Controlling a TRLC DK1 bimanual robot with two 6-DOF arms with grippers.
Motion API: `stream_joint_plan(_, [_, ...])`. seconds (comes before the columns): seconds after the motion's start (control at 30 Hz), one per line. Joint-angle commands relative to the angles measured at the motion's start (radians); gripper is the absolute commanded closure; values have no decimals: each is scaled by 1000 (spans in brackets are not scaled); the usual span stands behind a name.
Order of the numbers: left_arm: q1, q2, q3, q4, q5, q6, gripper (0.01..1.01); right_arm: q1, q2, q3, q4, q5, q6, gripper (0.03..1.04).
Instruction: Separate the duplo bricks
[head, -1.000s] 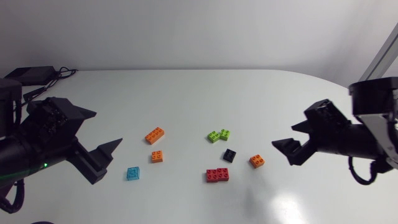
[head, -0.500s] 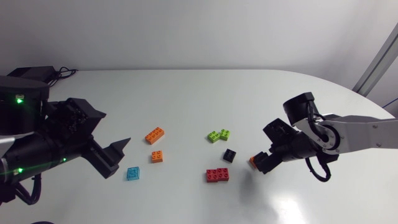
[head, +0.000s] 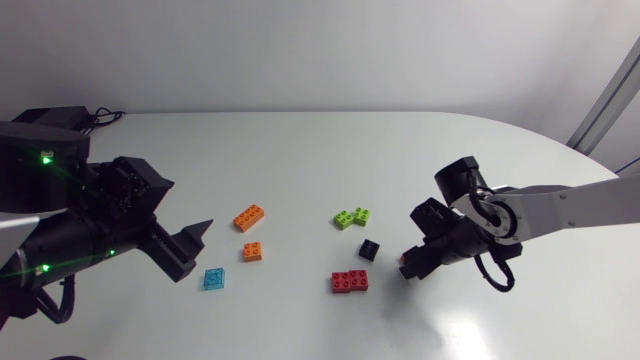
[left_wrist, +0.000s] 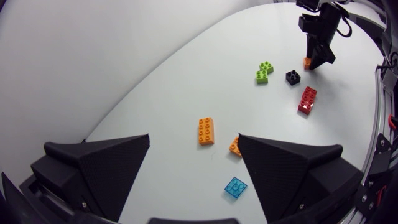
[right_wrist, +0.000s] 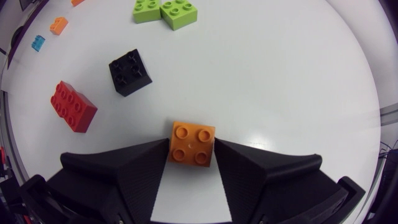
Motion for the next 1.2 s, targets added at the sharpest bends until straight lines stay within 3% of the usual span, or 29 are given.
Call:
stream_joint_plan(0.0, [21,0,-32,9,13,16,43,17,4,23,-4,15,26,697])
stream_joint_plan(0.17, [32,-11,-43,13,26,19,43,28,-102,40,-53,21,16,779])
stream_joint_plan(0.47, [23,-12,-69,44,40,10,43,122,-220,126,-127,-53,-81,779])
stream_joint_plan(0.87, [27,-46,-90,36,40,-8,43,402,54,316,-95,-67,-89,772])
stream_joint_plan(1.17, [50,-92,-127,32,40,-5,43,479,257,445,-56,-67,-101,766])
